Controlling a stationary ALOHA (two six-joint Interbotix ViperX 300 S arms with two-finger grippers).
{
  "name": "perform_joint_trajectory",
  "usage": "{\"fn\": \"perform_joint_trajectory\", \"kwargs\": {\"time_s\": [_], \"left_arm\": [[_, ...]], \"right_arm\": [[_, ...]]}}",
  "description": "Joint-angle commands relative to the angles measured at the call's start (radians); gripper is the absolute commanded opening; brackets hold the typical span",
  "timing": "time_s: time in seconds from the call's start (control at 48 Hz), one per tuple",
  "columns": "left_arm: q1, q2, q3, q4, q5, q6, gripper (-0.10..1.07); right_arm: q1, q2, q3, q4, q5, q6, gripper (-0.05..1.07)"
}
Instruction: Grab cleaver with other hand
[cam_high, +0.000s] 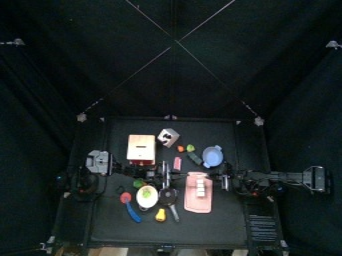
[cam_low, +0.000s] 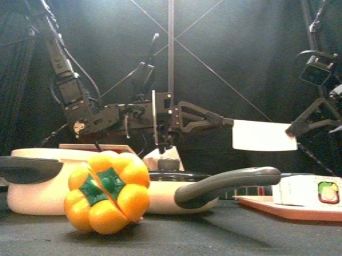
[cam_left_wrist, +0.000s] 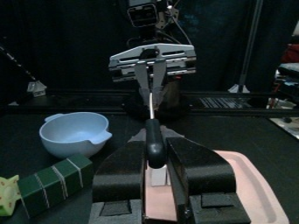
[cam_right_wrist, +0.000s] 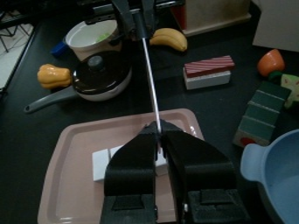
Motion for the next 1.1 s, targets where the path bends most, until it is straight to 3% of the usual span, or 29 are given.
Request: {"fn": "perform_joint_trajectory", "kwargs": {"time_s": [0.0,0.604,1.083], "left_arm": [[-0.002,-0.008,-0.02,0.005,0.002,0.0,0.43],[-0.014,0.005,-0.029,0.005,0.124,-0.002,0.43],[-0.029,0.003,-0.034,0.003,0.156,-0.002,0.43]], "right_arm": [[0.021,0.006,-0.014,0.023,0.018,-0.002,0.43],[0.132,0.049,-0.038,0.123,0.181,-0.002,0.43],[0.14,0.083,-0.048,0.152,0.201,-0.005,0.43]]}}
